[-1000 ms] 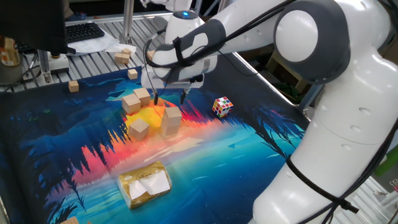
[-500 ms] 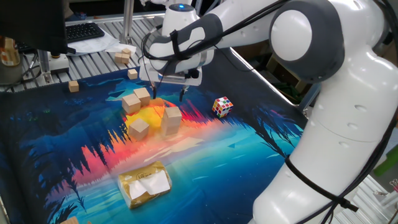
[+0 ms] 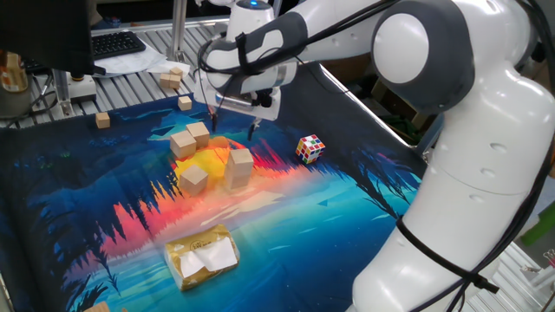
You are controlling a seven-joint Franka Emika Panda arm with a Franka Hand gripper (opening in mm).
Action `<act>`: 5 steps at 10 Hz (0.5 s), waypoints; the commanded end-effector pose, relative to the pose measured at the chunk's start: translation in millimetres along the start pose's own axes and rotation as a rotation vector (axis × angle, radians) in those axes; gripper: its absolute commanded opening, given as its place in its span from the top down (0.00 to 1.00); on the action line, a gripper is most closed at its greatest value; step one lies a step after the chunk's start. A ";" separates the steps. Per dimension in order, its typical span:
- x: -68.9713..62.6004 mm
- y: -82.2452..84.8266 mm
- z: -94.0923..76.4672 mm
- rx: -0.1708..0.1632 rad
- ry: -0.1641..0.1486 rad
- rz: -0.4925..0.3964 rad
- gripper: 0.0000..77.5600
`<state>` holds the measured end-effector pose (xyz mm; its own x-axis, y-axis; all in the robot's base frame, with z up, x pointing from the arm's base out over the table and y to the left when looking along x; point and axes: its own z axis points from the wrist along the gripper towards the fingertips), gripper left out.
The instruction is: Stack the blocks in a vertical line of five
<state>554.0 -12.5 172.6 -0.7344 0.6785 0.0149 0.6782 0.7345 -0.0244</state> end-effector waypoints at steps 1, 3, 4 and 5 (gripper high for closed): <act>-12.4 17.8 -12.5 -0.108 0.063 0.371 0.00; -11.4 20.1 -10.4 -0.126 0.052 0.398 0.00; -11.4 22.9 -7.3 -0.139 0.041 0.418 0.00; -11.7 24.3 -5.6 -0.144 0.036 0.427 0.00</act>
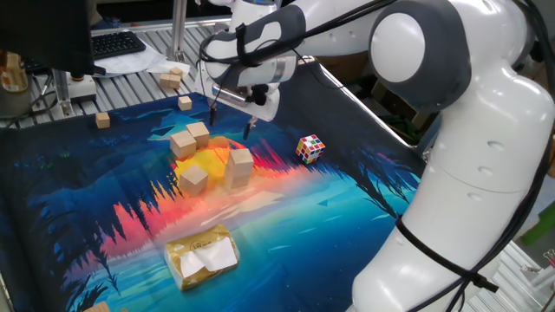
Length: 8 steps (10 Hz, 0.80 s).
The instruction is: Stack the blocks in a vertical line of five
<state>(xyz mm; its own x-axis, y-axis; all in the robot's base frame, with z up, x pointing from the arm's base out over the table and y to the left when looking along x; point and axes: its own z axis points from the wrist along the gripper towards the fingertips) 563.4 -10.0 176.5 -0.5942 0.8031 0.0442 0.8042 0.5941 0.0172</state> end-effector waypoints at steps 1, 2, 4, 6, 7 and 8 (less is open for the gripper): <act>-3.9 19.6 0.8 -0.105 0.006 0.259 0.00; -3.9 23.0 0.7 -0.107 0.006 0.281 0.00; -2.3 28.9 0.3 -0.106 0.005 0.304 0.00; -2.6 35.3 1.3 -0.105 0.006 0.317 0.00; -4.0 38.2 2.0 -0.104 0.006 0.321 0.00; -5.9 41.0 2.7 -0.104 0.006 0.324 0.00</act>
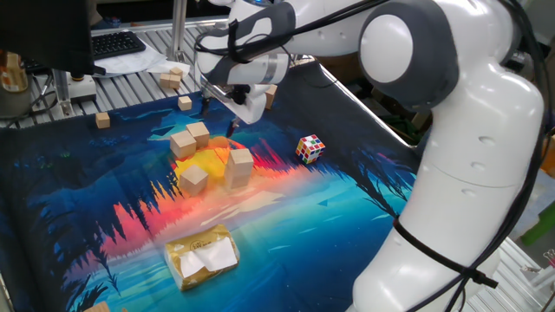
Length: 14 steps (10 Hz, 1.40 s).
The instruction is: Stack the blocks in a vertical line of five
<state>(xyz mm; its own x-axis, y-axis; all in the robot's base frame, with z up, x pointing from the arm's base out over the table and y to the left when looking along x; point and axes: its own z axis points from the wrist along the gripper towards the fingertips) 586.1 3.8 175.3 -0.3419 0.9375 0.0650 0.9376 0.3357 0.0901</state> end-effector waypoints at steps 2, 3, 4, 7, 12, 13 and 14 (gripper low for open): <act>-1.2 19.8 4.1 -0.015 0.002 0.037 0.00; -1.6 20.8 4.5 -0.015 0.002 0.037 0.00; -3.2 24.5 6.2 -0.015 -0.001 0.041 0.00; -5.6 31.1 7.0 -0.014 -0.003 0.048 0.00; -8.6 38.4 10.3 -0.015 -0.004 0.047 0.00; -8.7 38.8 11.1 -0.015 -0.006 0.047 0.00; -9.2 39.8 12.3 -0.015 -0.006 0.047 0.00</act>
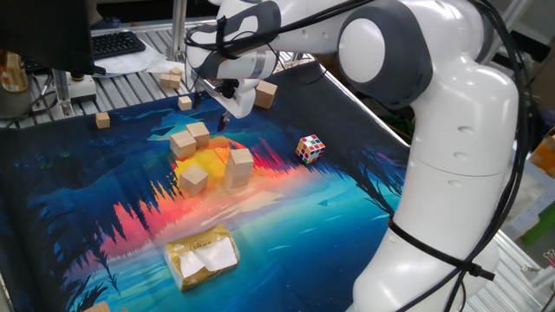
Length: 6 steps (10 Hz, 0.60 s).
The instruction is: Stack the blocks in a vertical line of five
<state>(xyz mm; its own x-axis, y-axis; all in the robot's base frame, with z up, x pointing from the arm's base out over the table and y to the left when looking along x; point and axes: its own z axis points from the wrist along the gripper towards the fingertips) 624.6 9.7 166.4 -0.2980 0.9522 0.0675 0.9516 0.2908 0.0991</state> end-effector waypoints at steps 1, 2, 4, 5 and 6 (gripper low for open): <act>-1.2 3.5 2.2 -0.003 -0.004 0.005 0.00; -1.2 3.7 3.2 -0.003 -0.003 0.009 0.00; -1.4 4.1 3.7 0.002 -0.011 0.008 0.00; -1.4 4.1 3.9 0.002 -0.011 0.008 0.00; -1.3 4.3 4.9 0.005 -0.017 0.011 0.00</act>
<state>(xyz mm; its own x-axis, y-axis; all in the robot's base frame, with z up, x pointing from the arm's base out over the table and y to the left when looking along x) 628.4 10.2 160.9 -0.2879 0.9560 0.0558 0.9549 0.2822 0.0923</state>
